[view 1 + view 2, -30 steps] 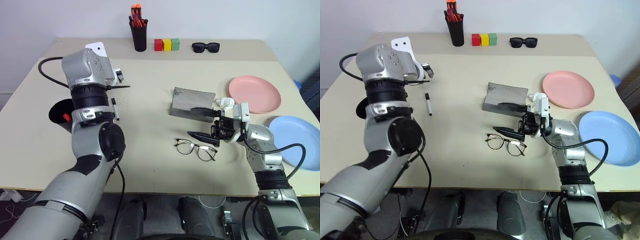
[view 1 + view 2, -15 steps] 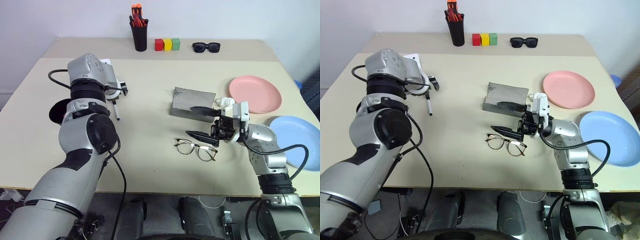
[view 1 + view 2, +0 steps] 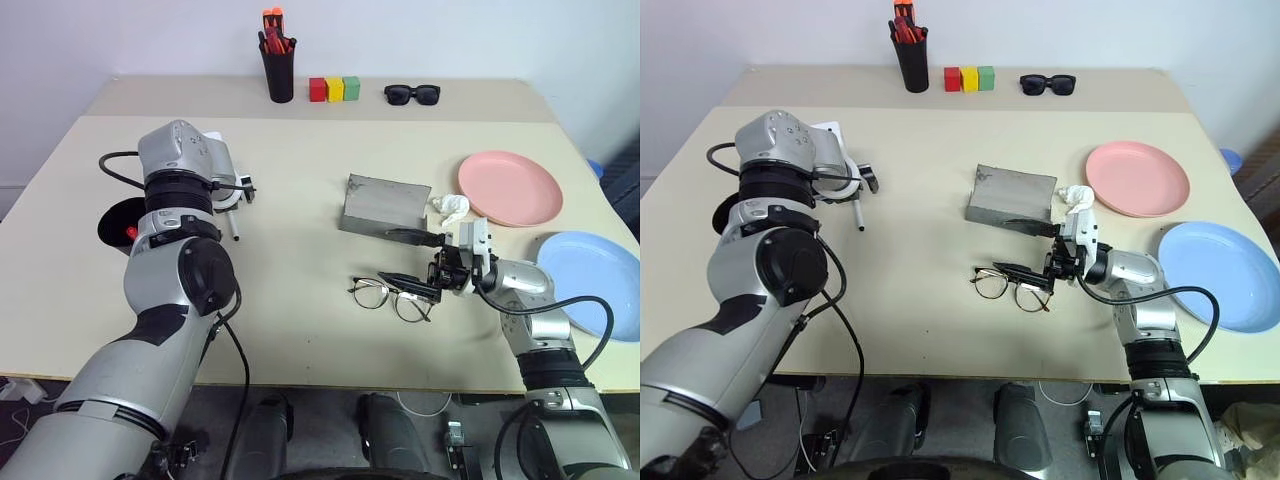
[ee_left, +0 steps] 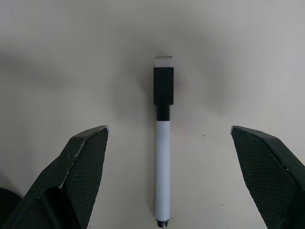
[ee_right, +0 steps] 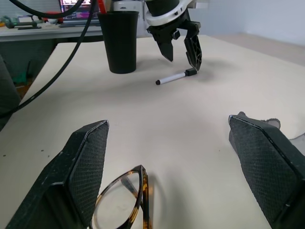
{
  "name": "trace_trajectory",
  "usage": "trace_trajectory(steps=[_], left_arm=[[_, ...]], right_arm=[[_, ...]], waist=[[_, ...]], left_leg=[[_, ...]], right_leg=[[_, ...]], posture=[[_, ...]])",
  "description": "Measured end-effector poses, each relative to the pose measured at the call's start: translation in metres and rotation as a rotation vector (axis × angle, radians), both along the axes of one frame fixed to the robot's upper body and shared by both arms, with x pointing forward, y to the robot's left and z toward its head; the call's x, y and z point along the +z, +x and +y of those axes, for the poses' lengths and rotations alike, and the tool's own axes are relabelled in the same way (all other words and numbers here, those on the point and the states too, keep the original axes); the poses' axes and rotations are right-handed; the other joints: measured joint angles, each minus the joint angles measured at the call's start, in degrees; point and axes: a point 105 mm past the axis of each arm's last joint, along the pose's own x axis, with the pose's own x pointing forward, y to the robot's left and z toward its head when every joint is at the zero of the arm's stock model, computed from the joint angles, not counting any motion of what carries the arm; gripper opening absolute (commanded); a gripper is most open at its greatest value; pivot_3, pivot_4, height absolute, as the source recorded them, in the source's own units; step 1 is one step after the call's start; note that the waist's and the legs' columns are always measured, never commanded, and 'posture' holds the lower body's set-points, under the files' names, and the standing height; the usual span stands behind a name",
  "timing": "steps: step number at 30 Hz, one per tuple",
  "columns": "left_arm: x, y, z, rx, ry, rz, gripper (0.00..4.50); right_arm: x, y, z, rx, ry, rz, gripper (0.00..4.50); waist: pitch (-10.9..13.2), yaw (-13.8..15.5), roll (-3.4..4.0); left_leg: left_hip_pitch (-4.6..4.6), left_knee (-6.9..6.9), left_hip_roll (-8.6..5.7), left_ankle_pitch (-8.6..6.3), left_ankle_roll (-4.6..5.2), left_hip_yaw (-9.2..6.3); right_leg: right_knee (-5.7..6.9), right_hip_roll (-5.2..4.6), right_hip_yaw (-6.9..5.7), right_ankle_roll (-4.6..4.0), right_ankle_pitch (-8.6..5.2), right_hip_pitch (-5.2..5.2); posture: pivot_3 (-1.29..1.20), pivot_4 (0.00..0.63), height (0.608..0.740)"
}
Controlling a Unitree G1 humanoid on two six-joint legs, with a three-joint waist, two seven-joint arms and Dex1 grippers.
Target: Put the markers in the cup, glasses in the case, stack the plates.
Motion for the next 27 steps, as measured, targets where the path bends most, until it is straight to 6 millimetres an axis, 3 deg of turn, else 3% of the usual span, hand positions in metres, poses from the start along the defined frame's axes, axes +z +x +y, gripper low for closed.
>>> trace_trajectory(steps=[15,18,24,25,27], left_arm=[[-0.012,-0.003,0.002,0.026,-0.034,0.049,4.22],[-0.020,-0.004,0.004,0.040,-0.032,0.064,3.35],[-0.025,-0.004,0.010,0.078,-0.041,0.069,0.33],[-0.025,-0.004,0.011,0.082,-0.040,0.068,0.06],[-0.025,-0.004,0.010,0.082,-0.048,0.069,0.06]], right_arm=[[-0.003,-0.001,-0.003,0.002,0.000,-0.010,4.13],[-0.003,-0.001,-0.004,0.001,0.001,-0.010,4.13],[-0.004,-0.002,-0.006,-0.013,0.002,-0.005,4.13],[-0.003,-0.002,-0.006,-0.013,0.002,-0.009,4.13],[0.000,-0.002,-0.005,-0.013,0.001,-0.015,4.13]], waist=[[0.00,-0.06,0.00],[0.00,-0.01,0.00],[-0.01,0.01,0.01],[-0.01,0.02,0.01],[-0.01,0.03,0.02]], left_leg=[[0.00,0.00,0.00,0.10,-0.17,0.00],[0.01,0.00,0.00,0.10,-0.17,0.00],[0.04,0.02,0.00,0.10,-0.17,0.00],[0.04,0.03,0.00,0.09,-0.16,0.00],[0.05,0.03,0.00,0.09,-0.16,0.00]], right_leg=[[0.01,0.00,0.00,0.00,0.00,0.00],[0.01,0.00,0.00,0.00,0.00,0.00],[0.03,0.00,0.00,0.00,0.00,0.04],[0.03,-0.01,0.00,0.00,0.00,0.05],[0.03,0.00,0.00,0.00,0.00,0.06]], posture=[[0.00,0.150,0.740],[0.00,0.150,0.740],[0.00,0.150,0.740],[0.00,0.150,0.740],[0.00,0.150,0.740]])
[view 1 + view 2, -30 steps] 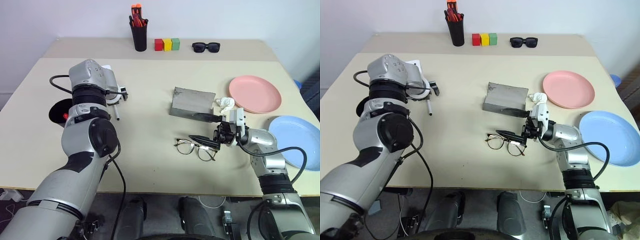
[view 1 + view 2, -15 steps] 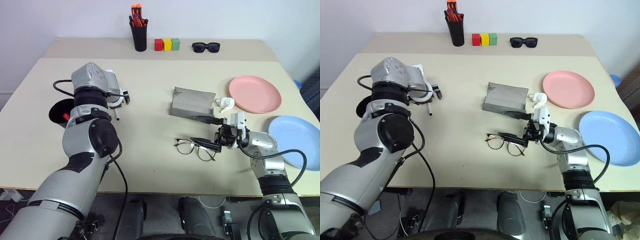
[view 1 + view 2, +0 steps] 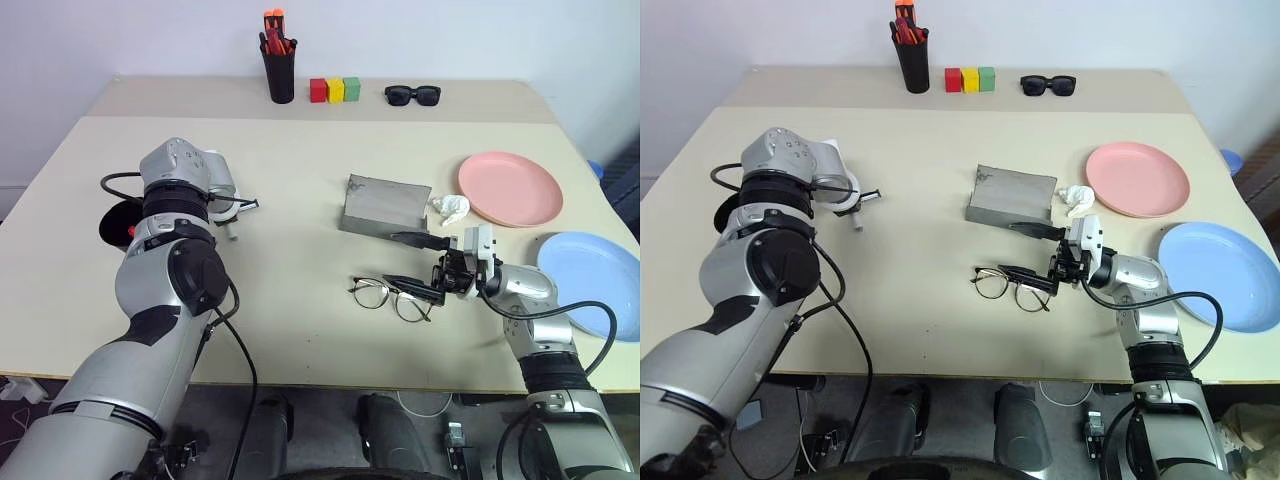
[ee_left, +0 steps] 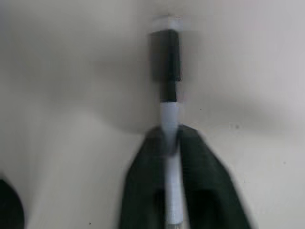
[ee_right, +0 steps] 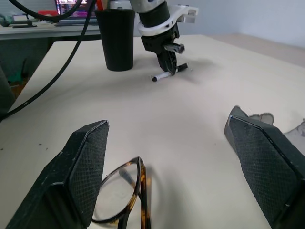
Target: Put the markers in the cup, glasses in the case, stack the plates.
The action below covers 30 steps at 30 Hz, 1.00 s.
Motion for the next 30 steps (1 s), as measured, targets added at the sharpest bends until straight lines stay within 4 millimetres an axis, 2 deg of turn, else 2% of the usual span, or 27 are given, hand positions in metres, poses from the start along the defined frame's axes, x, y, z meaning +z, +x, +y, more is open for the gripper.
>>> trace_trajectory(steps=[5,8,10,13,16,18,21,24,26,30], left_arm=[[0.002,0.000,-0.008,-0.047,-0.014,-0.008,0.06],[0.015,0.004,-0.041,-0.195,-0.037,-0.093,0.06],[0.027,0.004,-0.060,-0.287,-0.041,-0.180,0.06],[0.046,-0.002,-0.079,-0.419,0.053,-0.382,0.06],[0.059,-0.012,-0.087,-0.496,0.156,-0.609,0.06],[0.069,-0.018,-0.083,-0.494,0.239,-0.770,0.06],[0.094,-0.027,-0.059,-0.413,0.395,-1.024,0.06],[0.122,-0.048,-0.042,-0.301,0.493,-1.293,0.06],[0.131,-0.062,-0.031,-0.232,0.557,-1.396,0.06],[0.135,-0.078,-0.002,-0.060,0.654,-1.454,0.06]], right_arm=[[0.001,0.000,-0.001,-0.007,0.001,0.000,4.13],[0.002,0.001,-0.002,-0.019,0.004,-0.005,4.13],[0.002,0.001,-0.003,-0.021,0.005,-0.008,4.13],[0.003,0.002,-0.006,-0.037,0.017,-0.007,4.13],[0.012,0.001,-0.010,-0.045,0.102,-0.031,4.13],[0.016,-0.003,-0.009,-0.035,0.149,-0.047,4.13],[0.018,-0.009,-0.003,0.011,0.156,-0.046,4.13],[0.021,-0.012,0.003,0.046,0.155,-0.055,4.13],[0.025,-0.011,0.009,0.071,0.153,-0.057,4.13],[0.034,-0.008,0.018,0.111,0.144,-0.072,4.13]], waist=[[0.00,0.28,0.00],[0.01,0.40,-0.03],[0.01,0.18,-0.02],[-0.01,-0.56,0.02],[-0.02,-1.16,0.05],[-0.03,-1.37,0.06],[-0.03,-1.30,0.07],[-0.03,-0.86,0.06],[-0.03,-0.14,0.07],[-0.03,0.46,0.06]], left_leg=[[-0.02,0.02,-0.03,0.00,0.00,0.00],[-0.13,0.09,-0.05,0.04,-0.08,-0.02],[-0.14,0.06,-0.05,0.06,-0.10,-0.01],[-0.07,-0.06,-0.01,0.08,-0.14,0.04],[-0.01,-0.09,0.01,0.10,-0.17,0.05],[0.04,-0.07,0.01,0.09,-0.16,0.06],[0.05,-0.03,0.01,0.03,-0.04,0.08],[0.05,0.06,0.00,-0.03,0.05,0.07],[0.05,0.09,-0.01,-0.05,0.10,0.08],[0.04,0.13,-0.01,-0.06,0.14,0.06]], right_leg=[[-0.01,-0.02,0.00,0.00,0.00,0.02],[-0.03,-0.04,-0.01,0.00,0.00,-0.01],[-0.05,-0.04,0.00,0.00,0.01,-0.04],[0.04,-0.02,0.06,-0.02,0.01,-0.13],[0.06,-0.02,0.09,-0.05,0.03,-0.11],[0.07,-0.01,0.11,-0.07,0.04,-0.07],[0.04,-0.01,0.12,-0.09,0.05,-0.04],[-0.05,-0.01,0.12,-0.10,0.05,0.06],[-0.07,-0.02,0.12,-0.10,0.05,0.08],[-0.05,-0.01,0.11,-0.10,0.05,0.10]], posture=[[0.00,0.150,0.740],[0.00,0.150,0.740],[0.00,0.150,0.740],[0.00,0.150,0.740],[0.00,0.150,0.740],[0.00,0.150,0.740],[0.00,0.150,0.740],[0.00,0.150,0.740],[0.00,0.150,0.740],[0.00,0.150,0.740]])
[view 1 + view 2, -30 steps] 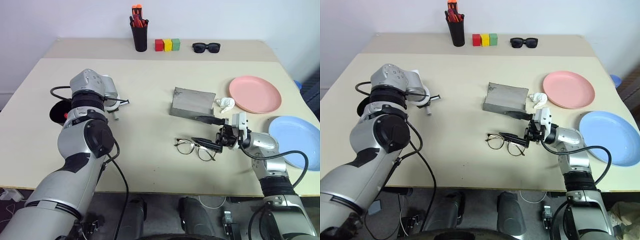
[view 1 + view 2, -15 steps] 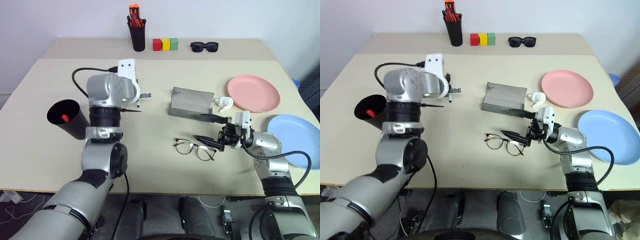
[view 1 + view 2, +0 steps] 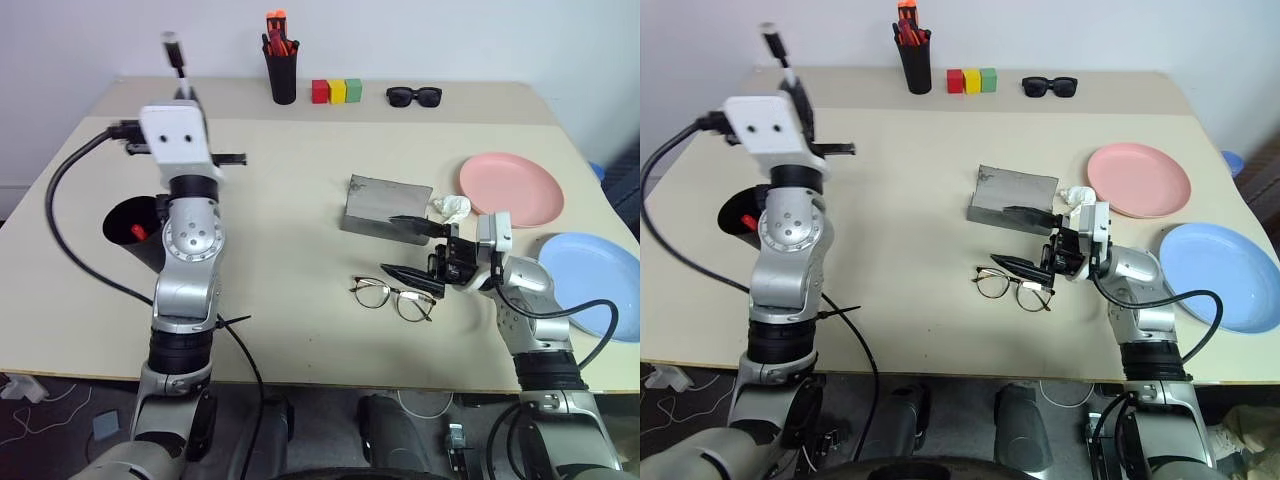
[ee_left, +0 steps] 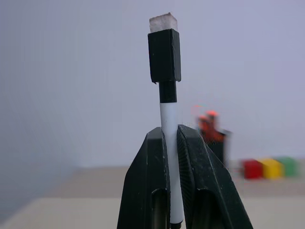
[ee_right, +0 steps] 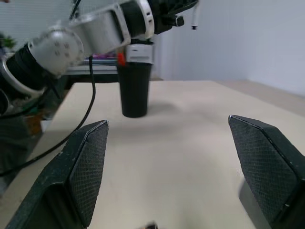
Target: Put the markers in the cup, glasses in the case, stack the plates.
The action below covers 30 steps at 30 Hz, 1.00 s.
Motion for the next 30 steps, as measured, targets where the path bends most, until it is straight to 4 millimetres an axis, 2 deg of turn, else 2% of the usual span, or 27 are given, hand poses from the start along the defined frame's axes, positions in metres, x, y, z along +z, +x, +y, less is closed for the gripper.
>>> trace_trajectory(steps=[3,6,14,24,30], left_arm=[[0.009,-0.015,0.021,0.126,-0.067,-0.082,0.06],[0.014,-0.031,0.033,0.221,-0.079,-0.131,0.06],[0.006,-0.072,0.044,0.322,-0.071,-0.159,0.06],[-0.040,-0.072,0.061,0.378,-0.164,0.041,0.06],[-0.045,-0.066,0.055,0.348,-0.143,0.027,0.06]], right_arm=[[0.009,0.003,0.008,0.034,-0.003,-0.023,4.13],[0.012,0.006,0.013,0.066,-0.012,-0.035,4.13],[-0.006,0.013,0.015,0.116,-0.034,0.018,4.13],[-0.011,0.014,0.017,0.131,-0.037,0.019,4.13],[-0.002,0.013,0.022,0.124,-0.032,0.007,4.13]], waist=[[0.00,0.01,-0.01],[-0.01,-0.09,-0.02],[-0.01,-0.21,-0.01],[-0.01,-0.18,-0.01],[-0.01,-0.15,-0.01]], left_leg=[[-0.01,0.03,-0.01,-0.02,0.04,-0.01],[0.01,0.01,-0.01,-0.02,0.04,-0.01],[0.05,-0.01,0.00,-0.03,0.05,-0.01],[0.06,0.00,0.00,-0.03,0.06,-0.03],[0.05,-0.02,0.00,-0.04,0.07,-0.03]], right_leg=[[-0.01,0.00,-0.01,0.00,0.00,0.02],[-0.01,0.00,-0.02,0.01,0.00,0.03],[0.02,0.00,-0.02,0.00,0.00,0.03],[0.03,0.01,-0.04,-0.01,-0.01,0.06],[0.00,0.01,-0.03,-0.01,-0.01,0.05]], posture=[[0.00,0.150,0.740],[0.00,0.150,0.740],[0.00,0.150,0.740],[0.00,0.150,0.740],[0.00,0.150,0.740]])
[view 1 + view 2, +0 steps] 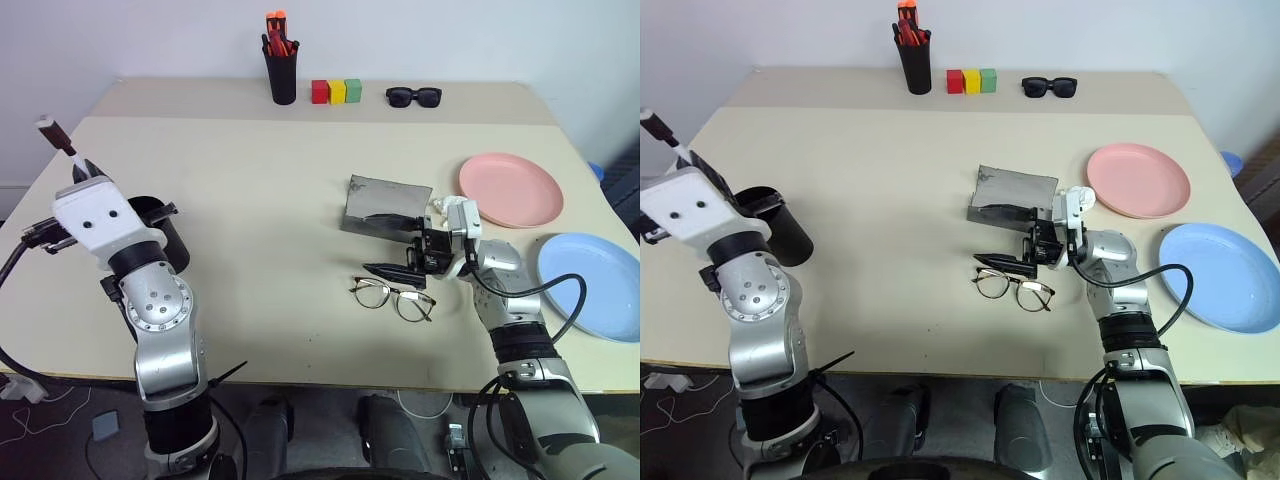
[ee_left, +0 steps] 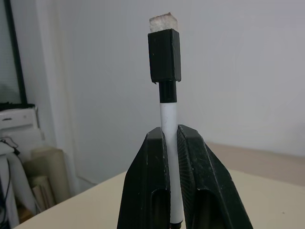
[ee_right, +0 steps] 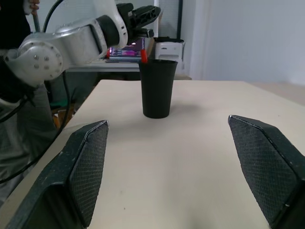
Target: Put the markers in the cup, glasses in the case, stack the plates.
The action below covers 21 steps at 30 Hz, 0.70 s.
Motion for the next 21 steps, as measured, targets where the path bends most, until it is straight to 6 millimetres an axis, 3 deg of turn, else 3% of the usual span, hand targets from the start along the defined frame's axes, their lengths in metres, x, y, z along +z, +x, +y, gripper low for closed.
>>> trace_trajectory(steps=[16,17,21], left_arm=[[-0.027,0.002,-0.002,-0.017,0.018,0.077,0.06],[-0.029,0.004,-0.002,-0.014,0.020,0.088,0.83],[-0.031,0.004,-0.001,-0.006,0.028,0.101,2.65]], right_arm=[[0.002,-0.003,0.000,-0.012,-0.006,0.004,4.13],[0.002,-0.003,-0.001,-0.014,-0.005,0.001,4.13],[-0.003,-0.002,-0.005,-0.024,-0.004,0.008,4.13]], waist=[[0.00,0.00,0.00],[0.00,0.00,0.00],[0.00,-0.02,0.00]], left_leg=[[0.00,0.00,0.00,-0.01,0.01,0.00],[0.00,0.00,0.00,-0.01,0.01,0.00],[0.00,-0.01,0.00,-0.01,0.01,0.00]], right_leg=[[0.00,0.00,0.00,0.00,0.00,0.00],[0.00,0.00,0.00,-0.01,0.00,0.00],[0.00,0.00,-0.01,-0.01,0.00,0.00]], posture=[[0.00,0.150,0.740],[0.00,0.150,0.740],[0.00,0.150,0.740]])
